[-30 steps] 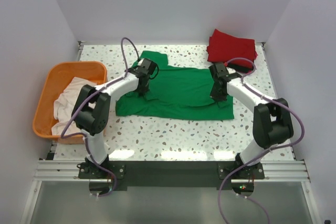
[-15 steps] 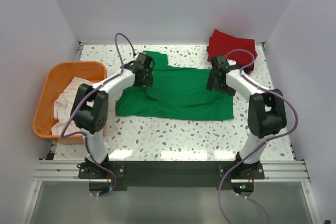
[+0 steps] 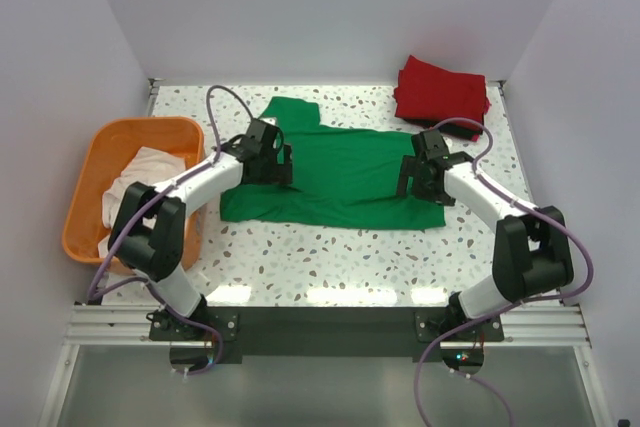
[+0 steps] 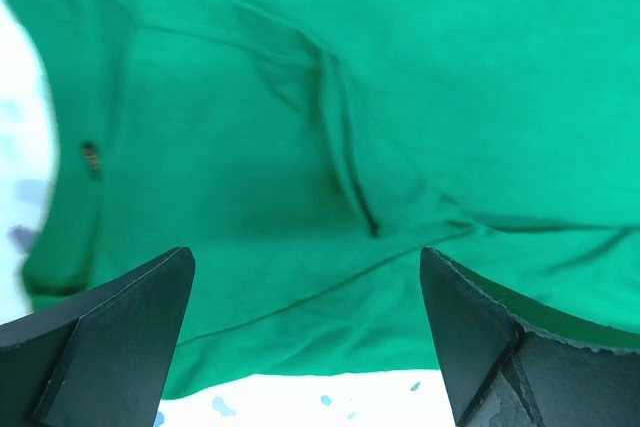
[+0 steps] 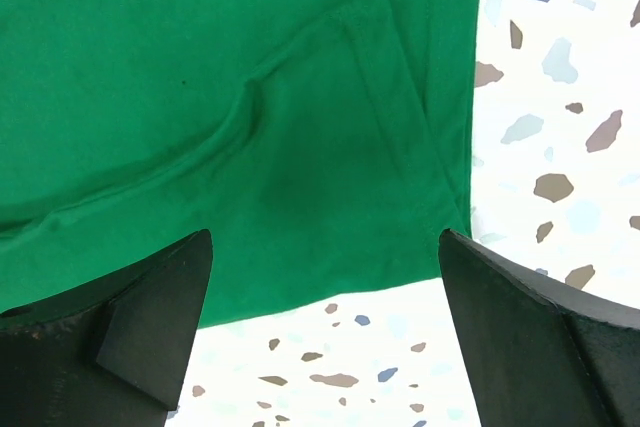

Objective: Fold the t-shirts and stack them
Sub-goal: Fold the tshirt

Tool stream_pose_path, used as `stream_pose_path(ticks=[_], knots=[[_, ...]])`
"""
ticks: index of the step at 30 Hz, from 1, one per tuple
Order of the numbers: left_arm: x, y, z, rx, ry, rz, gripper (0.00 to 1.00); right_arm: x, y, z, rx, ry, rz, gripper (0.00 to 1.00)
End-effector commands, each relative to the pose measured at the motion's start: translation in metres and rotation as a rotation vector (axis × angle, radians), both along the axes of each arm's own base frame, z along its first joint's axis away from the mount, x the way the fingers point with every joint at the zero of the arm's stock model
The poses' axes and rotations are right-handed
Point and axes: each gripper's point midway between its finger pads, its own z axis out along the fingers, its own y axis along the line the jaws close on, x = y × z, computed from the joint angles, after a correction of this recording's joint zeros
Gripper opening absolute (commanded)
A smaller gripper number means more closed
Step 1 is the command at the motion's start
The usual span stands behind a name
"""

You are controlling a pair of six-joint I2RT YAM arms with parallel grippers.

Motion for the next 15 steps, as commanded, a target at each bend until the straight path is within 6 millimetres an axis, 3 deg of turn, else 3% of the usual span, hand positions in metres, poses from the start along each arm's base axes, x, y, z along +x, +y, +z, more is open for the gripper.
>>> stream_pose_path(ticks=[1,6,7,9,10,13,15], knots=[[0.01,-0.033,0.001,-0.122,-0.026,-0.07,1.0,0.005,0.008,-0.001,0.007,-0.016,0.034,0.99],[0.031,-0.067,0.002,-0.225,-0.042,-0.138,1.0,0.01,0.004,-0.01,-0.021,0.005,0.002,0.99],[0.034,-0.069,-0.009,-0.221,-0.019,-0.14,1.0,0.014,0.003,-0.008,-0.034,0.0,-0.014,0.99],[0.048,-0.079,-0.005,-0.237,-0.027,-0.156,1.0,0.016,-0.002,-0.007,-0.058,0.007,-0.048,0.99],[0.05,-0.083,-0.016,-0.238,-0.004,-0.162,1.0,0.017,-0.004,-0.006,-0.066,0.007,-0.058,0.99],[0.071,-0.094,-0.013,-0.257,-0.023,-0.164,1.0,0.022,-0.004,-0.001,-0.071,-0.012,-0.066,0.99],[0.085,-0.1,0.0,-0.263,-0.051,-0.158,1.0,0.022,-0.004,0.0,-0.07,-0.012,-0.067,0.98]])
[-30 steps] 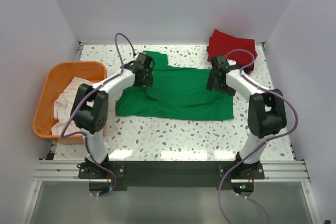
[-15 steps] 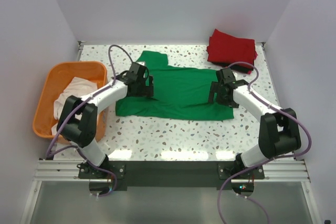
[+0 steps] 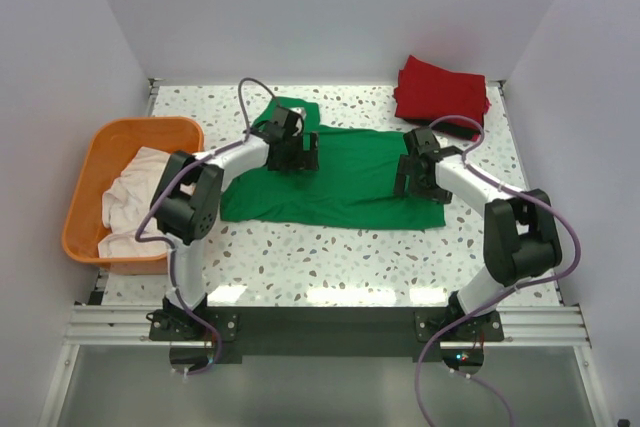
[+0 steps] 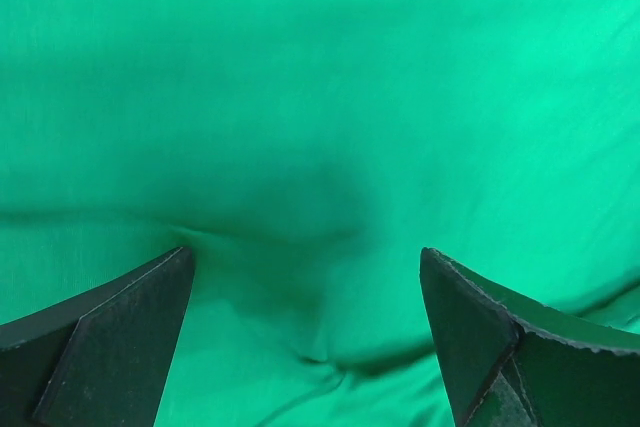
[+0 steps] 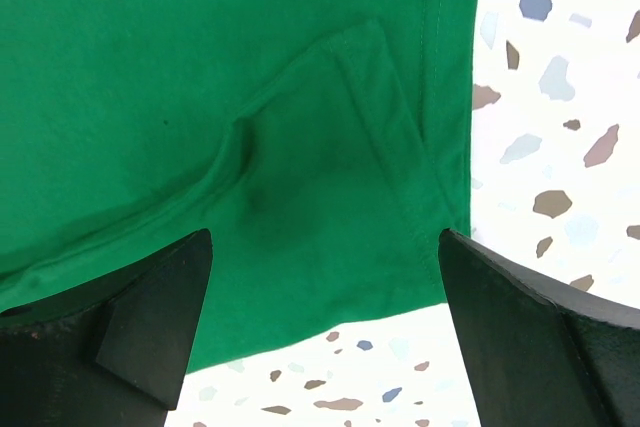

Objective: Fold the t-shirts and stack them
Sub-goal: Fold the tshirt

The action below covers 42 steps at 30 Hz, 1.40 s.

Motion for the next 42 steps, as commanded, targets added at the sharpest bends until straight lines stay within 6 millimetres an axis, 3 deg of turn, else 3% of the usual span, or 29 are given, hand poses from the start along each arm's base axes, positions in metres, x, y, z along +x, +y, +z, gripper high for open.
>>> stream_pose_path(ticks=[1,6,8,9,10,11,12,13,15,16,18,19,26,31,33,34,42], knots=[[0.035,-0.022,0.035,-0.076,-0.096,-0.002,1.0,0.016,-0.002,0.018,-0.014,-0.064,-0.035,0.99],[0.046,0.0,0.051,0.026,-0.123,0.084,1.0,0.011,-0.006,0.018,-0.035,-0.055,-0.043,0.99],[0.036,0.011,0.049,0.052,-0.115,0.106,1.0,0.011,-0.004,0.021,-0.019,-0.067,-0.039,0.99],[0.034,0.017,0.07,0.044,-0.165,0.125,1.0,0.006,0.0,0.016,0.007,-0.054,-0.034,0.99],[0.021,0.025,0.06,0.064,-0.149,0.129,1.0,0.005,0.003,0.016,0.03,-0.059,-0.028,0.99],[0.016,0.03,0.066,0.069,-0.168,0.135,1.0,0.007,0.009,0.019,0.061,-0.085,-0.016,0.99],[0.011,0.041,0.085,0.082,-0.213,0.167,1.0,-0.001,0.016,0.013,0.109,-0.066,0.002,0.99],[-0.004,0.053,0.073,0.109,-0.185,0.186,1.0,0.001,0.021,0.013,0.137,-0.092,0.01,0.99],[-0.018,0.066,0.08,0.116,-0.197,0.229,1.0,-0.007,0.029,0.008,0.193,-0.09,0.028,0.99],[-0.031,0.074,0.064,0.132,-0.159,0.236,1.0,-0.005,0.034,0.008,0.224,-0.108,0.041,0.99],[-0.04,0.076,0.058,0.111,-0.153,0.251,1.0,-0.008,0.04,0.001,0.251,-0.097,0.067,0.99],[-0.049,0.079,0.042,0.119,-0.123,0.246,1.0,-0.006,0.044,-0.001,0.27,-0.097,0.083,0.99],[-0.061,0.083,-0.009,0.153,0.003,0.266,1.0,-0.01,0.036,-0.026,0.211,-0.025,0.081,0.99],[-0.096,0.09,-0.03,0.135,0.083,0.285,1.0,-0.045,0.029,-0.054,0.21,0.068,0.04,0.99],[-0.107,0.091,-0.026,0.105,0.089,0.308,1.0,-0.063,0.033,-0.062,0.257,0.098,0.02,0.99],[-0.122,0.095,-0.034,0.104,0.12,0.321,1.0,-0.067,0.034,-0.063,0.271,0.095,0.011,0.99],[-0.181,0.092,-0.028,0.117,0.137,0.347,1.0,-0.139,0.008,-0.056,0.244,0.144,-0.159,0.99]])
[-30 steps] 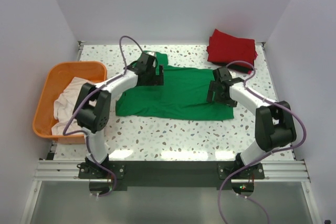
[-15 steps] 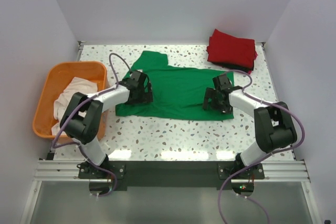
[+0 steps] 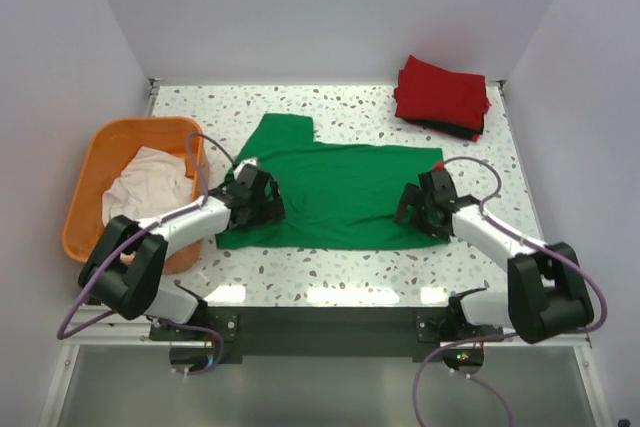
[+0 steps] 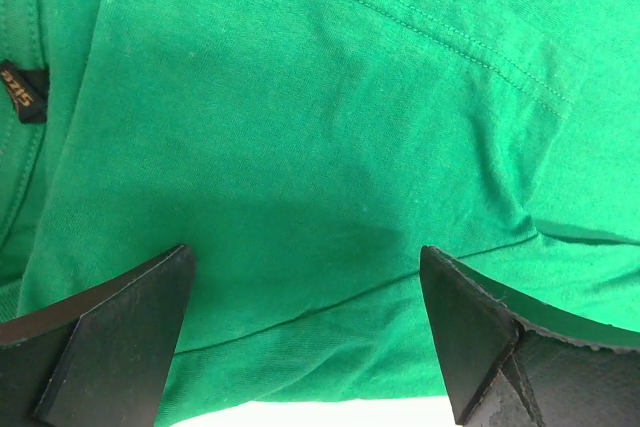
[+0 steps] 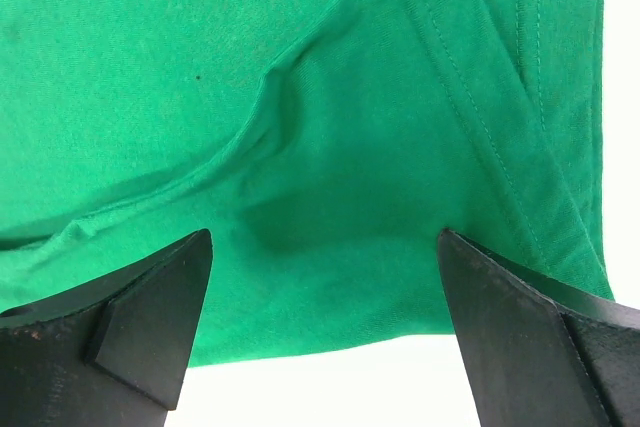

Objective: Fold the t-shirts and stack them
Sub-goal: Fold the tshirt

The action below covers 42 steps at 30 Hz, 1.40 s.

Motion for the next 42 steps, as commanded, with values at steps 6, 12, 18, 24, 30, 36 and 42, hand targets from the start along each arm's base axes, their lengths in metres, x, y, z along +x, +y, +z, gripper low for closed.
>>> stream_pose_path(ticks=[6,12,18,24,30,36,42], knots=[[-0.075,0.002,-0.017,0.069,0.154,0.076,1.0,-0.093,-0.016,-0.009,0.042,0.183,-0.146,0.99],[-0.084,0.01,-0.008,0.056,0.146,0.121,1.0,-0.101,-0.021,-0.004,0.027,0.188,-0.148,0.99],[-0.05,-0.003,0.037,0.038,0.012,0.075,1.0,-0.068,-0.02,0.04,0.003,0.062,-0.082,0.99],[0.033,-0.024,0.117,0.078,-0.188,0.061,1.0,-0.015,-0.032,0.096,-0.111,-0.06,-0.095,0.99],[0.143,-0.013,0.137,0.065,-0.231,0.112,1.0,0.046,-0.041,0.126,-0.118,-0.149,-0.153,0.99],[0.244,-0.014,0.116,0.153,-0.231,0.111,1.0,0.088,-0.068,0.124,-0.145,-0.137,-0.217,0.99],[0.298,-0.005,0.063,0.219,-0.182,0.099,0.94,0.104,-0.082,0.107,-0.15,-0.101,-0.228,0.99]])
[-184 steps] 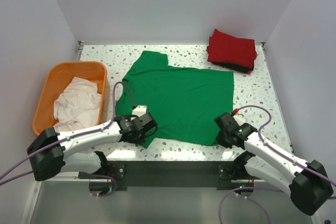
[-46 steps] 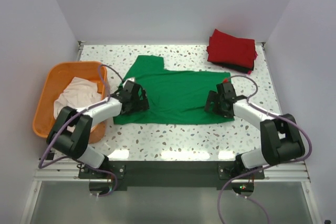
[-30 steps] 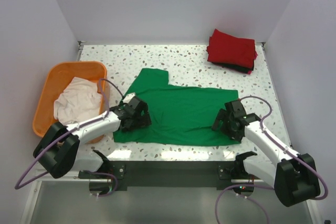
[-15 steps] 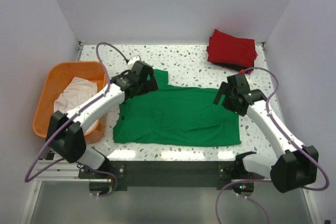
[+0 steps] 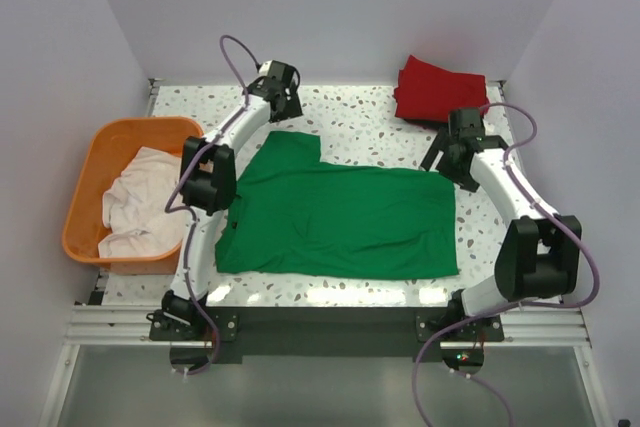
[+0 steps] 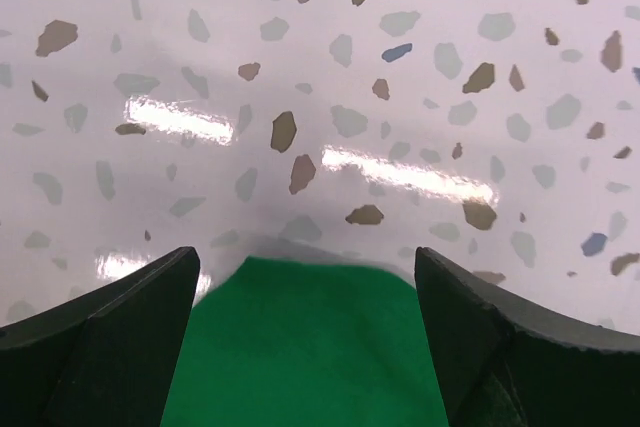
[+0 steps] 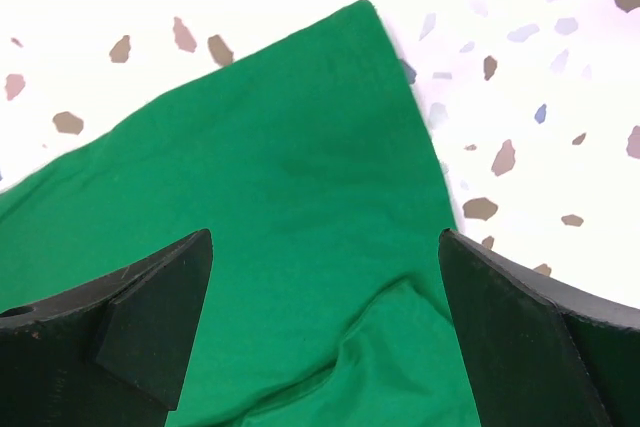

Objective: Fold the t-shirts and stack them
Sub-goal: Fold the tshirt

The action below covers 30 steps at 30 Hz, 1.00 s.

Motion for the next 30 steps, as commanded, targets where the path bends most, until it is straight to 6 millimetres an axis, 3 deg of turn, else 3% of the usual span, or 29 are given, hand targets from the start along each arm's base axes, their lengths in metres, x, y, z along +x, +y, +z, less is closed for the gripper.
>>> stream_pose_path(ticks=[1,8,11,12,18,20,22,25,30], knots=[[0.017,0.013,-0.008,0.057,0.014,-0.037,0.93,0.02,-0.012,0.007,-0.031,-0.037,0.0,0.99],[0.011,0.006,-0.056,0.03,0.071,-0.102,0.74,0.035,-0.03,-0.011,-0.044,-0.007,-0.039,0.99],[0.007,0.007,-0.073,0.039,0.103,-0.112,0.62,0.044,-0.031,-0.018,-0.039,0.01,-0.04,0.99],[0.006,0.005,-0.075,0.037,0.111,-0.116,0.54,0.045,-0.031,-0.021,-0.044,0.019,-0.039,0.99],[-0.025,0.003,-0.093,0.01,0.208,-0.155,0.31,0.051,-0.037,-0.032,-0.073,0.066,-0.063,0.99],[-0.025,0.0,-0.086,-0.012,0.182,-0.167,0.25,0.053,-0.036,-0.036,-0.065,0.072,-0.065,0.99],[-0.028,0.0,-0.084,-0.014,0.178,-0.174,0.02,0.054,-0.036,-0.038,-0.065,0.078,-0.068,0.98],[-0.02,0.0,-0.071,-0.006,0.136,-0.187,0.0,0.058,-0.039,-0.04,-0.082,0.076,-0.071,0.99],[-0.006,-0.005,-0.032,-0.008,0.021,-0.226,0.0,0.071,-0.045,-0.046,-0.114,0.1,-0.081,0.99]])
